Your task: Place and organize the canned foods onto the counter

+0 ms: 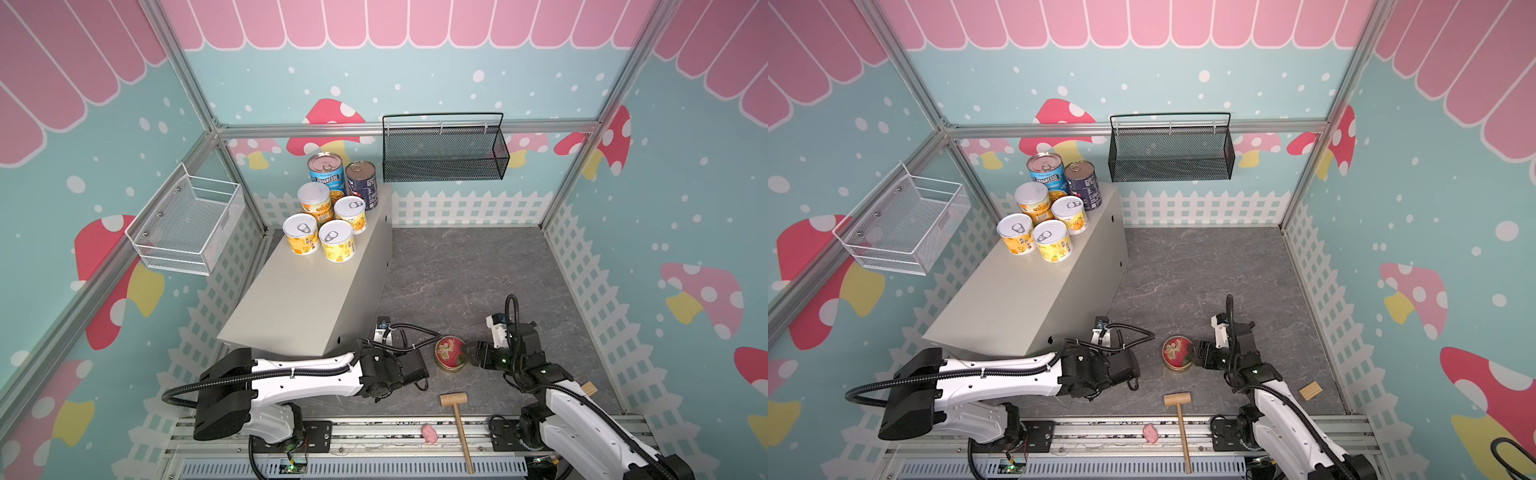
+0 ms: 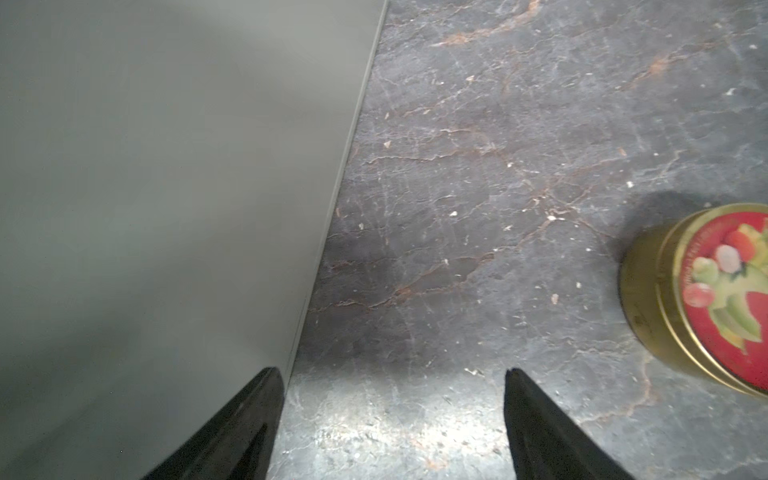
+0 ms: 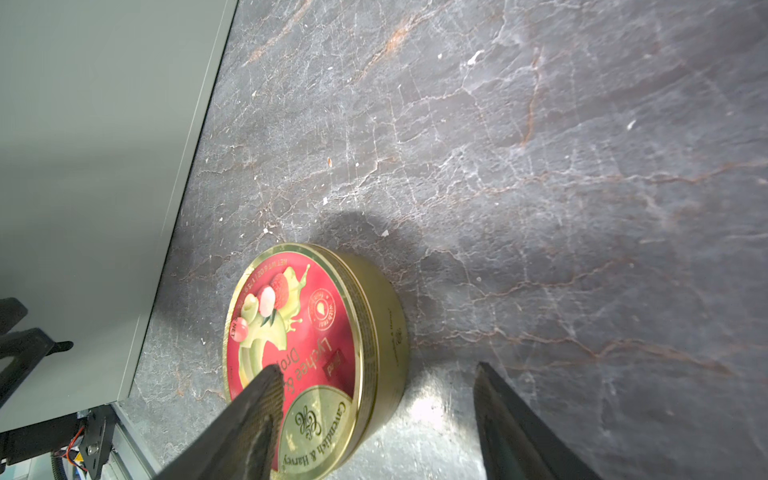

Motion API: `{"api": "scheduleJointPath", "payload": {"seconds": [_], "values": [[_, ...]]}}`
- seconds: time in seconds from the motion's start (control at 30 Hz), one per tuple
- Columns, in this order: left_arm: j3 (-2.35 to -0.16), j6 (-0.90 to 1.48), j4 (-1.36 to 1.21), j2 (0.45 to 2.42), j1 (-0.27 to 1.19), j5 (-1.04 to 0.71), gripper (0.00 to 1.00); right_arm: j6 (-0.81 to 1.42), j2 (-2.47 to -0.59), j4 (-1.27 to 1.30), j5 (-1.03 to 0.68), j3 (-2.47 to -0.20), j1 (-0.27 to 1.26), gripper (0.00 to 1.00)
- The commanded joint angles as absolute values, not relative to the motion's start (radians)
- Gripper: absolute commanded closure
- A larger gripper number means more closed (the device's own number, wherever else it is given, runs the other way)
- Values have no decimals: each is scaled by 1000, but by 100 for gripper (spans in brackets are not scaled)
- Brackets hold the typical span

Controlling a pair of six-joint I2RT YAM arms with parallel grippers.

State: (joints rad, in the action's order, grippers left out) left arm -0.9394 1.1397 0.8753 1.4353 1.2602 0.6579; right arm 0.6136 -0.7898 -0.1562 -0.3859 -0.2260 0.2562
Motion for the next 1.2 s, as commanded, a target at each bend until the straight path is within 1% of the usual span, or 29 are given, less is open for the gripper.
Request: {"api": "scheduleJointPath", "payload": {"seconds": [0.0,0.37,0.6,0.97,1.07,1.17], "values": [[-909,1210,943,1413,1235,720,16,602,-787,-135,-390,-248,257,26],[-834,1215,988,1356,1136,771,16,598,-797,-130,-394,-253,256,26],[-798,1201,983,1364,1073,790,15,590,-812,-128,-394,-261,257,26],[-758,1080,913,1301,959,798,14,586,-819,-120,-398,-255,256,26],[-750,1014,847,1277,958,764,14,586,-825,-117,-394,-258,256,25],[-742,905,728,1263,968,662,13,585,-835,-117,-394,-259,256,25]]}}
